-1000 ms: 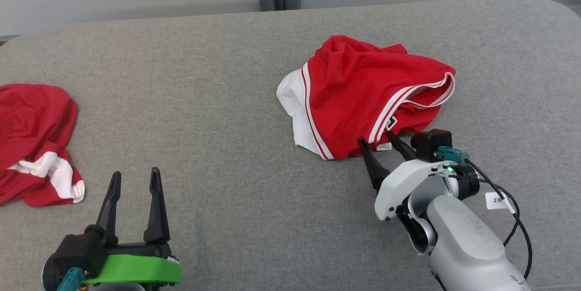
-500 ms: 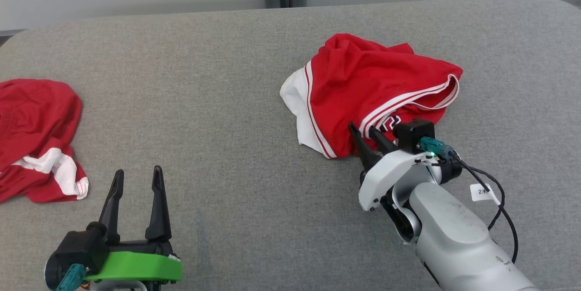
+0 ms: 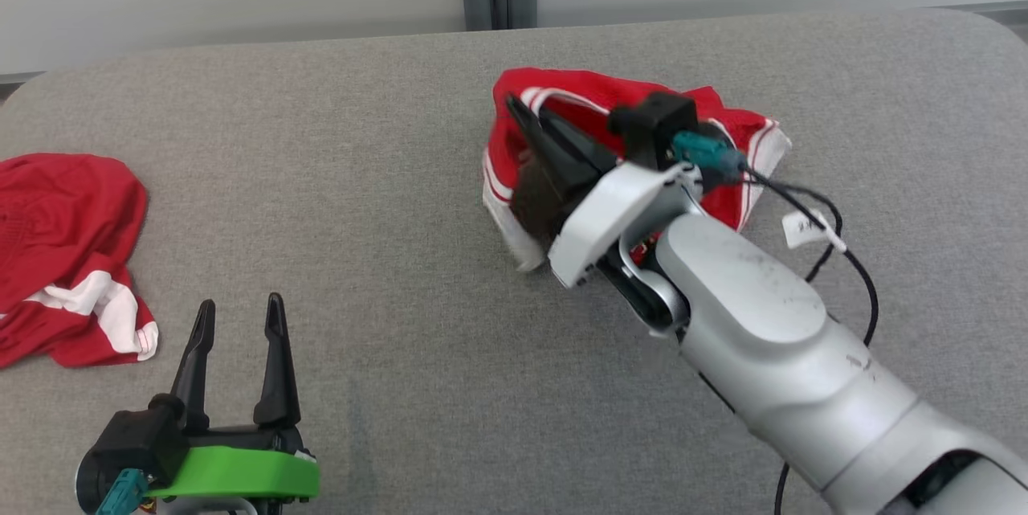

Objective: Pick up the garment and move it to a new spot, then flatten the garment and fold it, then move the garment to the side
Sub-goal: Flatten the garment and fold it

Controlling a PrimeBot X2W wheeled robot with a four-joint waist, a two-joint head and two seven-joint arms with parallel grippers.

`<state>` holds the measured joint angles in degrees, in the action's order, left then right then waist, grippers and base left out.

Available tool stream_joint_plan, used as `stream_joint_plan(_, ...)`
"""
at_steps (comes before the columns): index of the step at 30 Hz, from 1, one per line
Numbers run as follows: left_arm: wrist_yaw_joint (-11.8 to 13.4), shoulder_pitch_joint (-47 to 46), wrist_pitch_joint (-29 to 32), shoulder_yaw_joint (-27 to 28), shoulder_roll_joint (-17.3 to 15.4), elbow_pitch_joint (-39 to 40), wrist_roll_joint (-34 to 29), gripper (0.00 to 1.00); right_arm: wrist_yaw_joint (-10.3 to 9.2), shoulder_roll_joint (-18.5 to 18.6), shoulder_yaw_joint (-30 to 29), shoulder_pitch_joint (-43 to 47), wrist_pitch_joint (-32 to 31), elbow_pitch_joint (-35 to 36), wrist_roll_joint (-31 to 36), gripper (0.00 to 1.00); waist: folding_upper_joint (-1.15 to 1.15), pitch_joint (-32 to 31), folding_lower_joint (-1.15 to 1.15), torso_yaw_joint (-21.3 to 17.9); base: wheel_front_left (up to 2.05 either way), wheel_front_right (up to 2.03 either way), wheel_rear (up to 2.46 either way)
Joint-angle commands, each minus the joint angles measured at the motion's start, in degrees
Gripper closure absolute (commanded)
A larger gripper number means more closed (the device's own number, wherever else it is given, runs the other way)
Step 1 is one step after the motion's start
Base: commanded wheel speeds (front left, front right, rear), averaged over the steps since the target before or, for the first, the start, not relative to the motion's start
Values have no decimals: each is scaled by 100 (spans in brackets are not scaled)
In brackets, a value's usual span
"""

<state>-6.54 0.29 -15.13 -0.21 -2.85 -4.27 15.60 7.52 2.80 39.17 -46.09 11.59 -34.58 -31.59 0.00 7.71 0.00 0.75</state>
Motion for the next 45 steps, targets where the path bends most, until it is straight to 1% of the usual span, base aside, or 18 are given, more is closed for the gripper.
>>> stream_joint_plan(1,23,-7,-3,-11,-7,23,63,0,-6,14,108,-312,-30,118,-113,100,0,15,0,25,0,0,0)
stream_joint_plan(4,27,-40,-3,-30,-7,45,59,0,-6,12,304,-807,-46,348,-475,100,0,37,0,61,0,0,0)
stream_joint_plan(5,27,-51,-3,-34,-7,47,69,0,-6,13,365,-996,-38,453,-692,100,0,46,0,76,0,0,0)
stream_joint_plan(9,22,-95,-3,-53,-7,47,69,0,-6,15,484,-1749,129,763,-1250,100,0,85,0,122,0,0,0)
stream_joint_plan(13,20,-109,-3,-58,-7,54,81,0,-6,15,232,-2357,327,935,-1461,100,0,126,0,147,0,0,0)
stream_joint_plan(15,28,-108,-3,-40,-7,71,80,0,-6,17,-64,-2518,361,1058,-1481,100,0,150,0,140,0,0,0)
stream_joint_plan(17,36,-109,-3,-12,-7,96,71,0,-7,26,-558,-2506,362,1239,-1311,100,0,184,0,118,0,0,0)
stream_joint_plan(19,43,-108,-3,21,-7,108,67,0,-7,18,-908,-2236,359,1173,-1072,100,0,214,0,72,0,0,0)
stream_joint_plan(21,36,-124,-3,32,-7,100,64,0,-7,17,-1175,-1989,361,995,-910,100,0,248,0,27,0,0,0)
stream_joint_plan(27,10,-219,-3,24,-8,96,65,0,-6,19,-1929,-1082,363,158,-274,100,0,395,0,-93,0,0,0)
stream_joint_plan(32,-15,-313,-3,9,-8,89,39,0,-5,15,-3005,-263,364,-213,414,100,0,500,0,-142,0,0,0)
stream_joint_plan(36,-33,-349,-3,30,-8,74,19,0,-5,15,-3715,210,363,-402,981,100,0,537,0,-171,0,0,0)
stream_joint_plan(39,-49,-354,-3,27,-8,53,-2,0,-5,17,-4085,454,364,-510,1434,100,0,534,0,-191,0,0,0)
stream_joint_plan(45,-47,-341,-3,-7,-8,4,-20,0,-5,26,-4609,788,365,-588,2018,100,0,477,0,-197,0,0,0)
